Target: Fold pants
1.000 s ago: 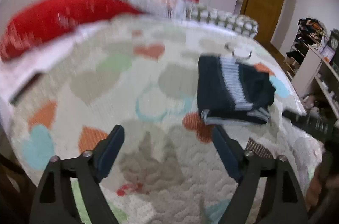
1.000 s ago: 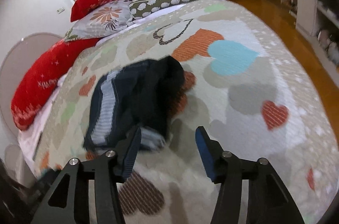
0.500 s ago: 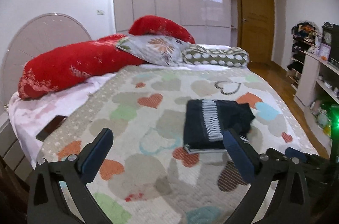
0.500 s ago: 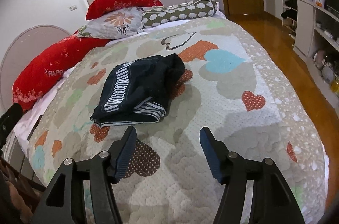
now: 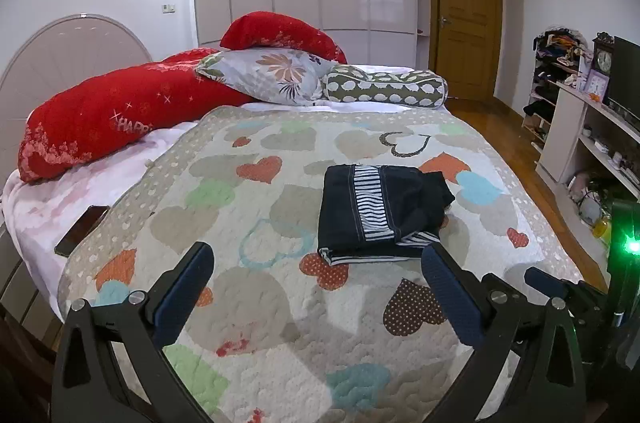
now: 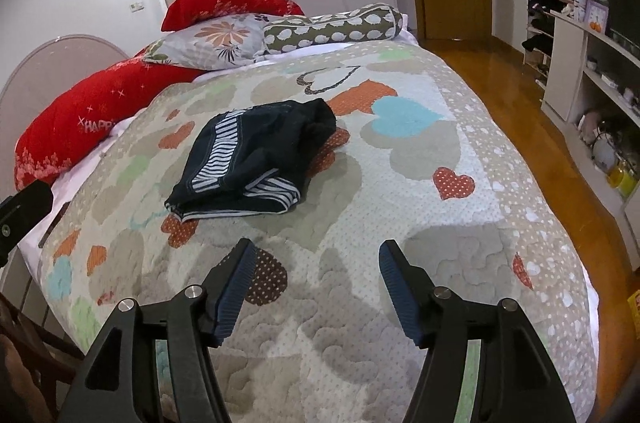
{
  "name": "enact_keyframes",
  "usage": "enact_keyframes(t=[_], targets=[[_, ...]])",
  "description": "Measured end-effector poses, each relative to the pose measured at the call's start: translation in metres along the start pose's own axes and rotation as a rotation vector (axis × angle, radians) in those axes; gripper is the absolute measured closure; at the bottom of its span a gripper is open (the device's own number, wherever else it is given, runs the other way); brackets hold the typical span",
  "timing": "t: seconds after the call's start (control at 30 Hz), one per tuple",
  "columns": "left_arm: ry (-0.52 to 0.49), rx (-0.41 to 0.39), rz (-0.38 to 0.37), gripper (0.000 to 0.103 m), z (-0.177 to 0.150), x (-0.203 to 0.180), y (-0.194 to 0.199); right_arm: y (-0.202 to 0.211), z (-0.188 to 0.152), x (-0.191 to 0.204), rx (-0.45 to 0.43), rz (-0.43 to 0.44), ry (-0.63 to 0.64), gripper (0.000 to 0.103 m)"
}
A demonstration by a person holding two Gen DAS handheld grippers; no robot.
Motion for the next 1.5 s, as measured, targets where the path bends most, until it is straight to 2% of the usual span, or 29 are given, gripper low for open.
enact_keyframes(t=[0.4,1.1,1.5], targets=[[0.028,0.042,-0.044,0.000,-0.012,0.002,0.003,0.002,-0.011,0.011,0.025,-0.018,0.027,0.032],[0.027,0.026,-0.029,0.000,-0.015,0.005,0.006,-0.001,-0.016,0.021,0.041,-0.019,0.042,0.032],[0.031,0.044,-0.035,0.000,-0.018,0.003,0.004,-0.006,-0.019,0.020,0.053,-0.017,0.039,0.032]])
Point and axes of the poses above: each gripper's, at about its wrist camera, not at the fingertips, and y roughly against the way its jaws point, x to its left, z to its top, the point moved 10 cm from there along -y, roughly the way its jaws point, and after that the axes turned 5 degrees about x, right-handed, at the moved point
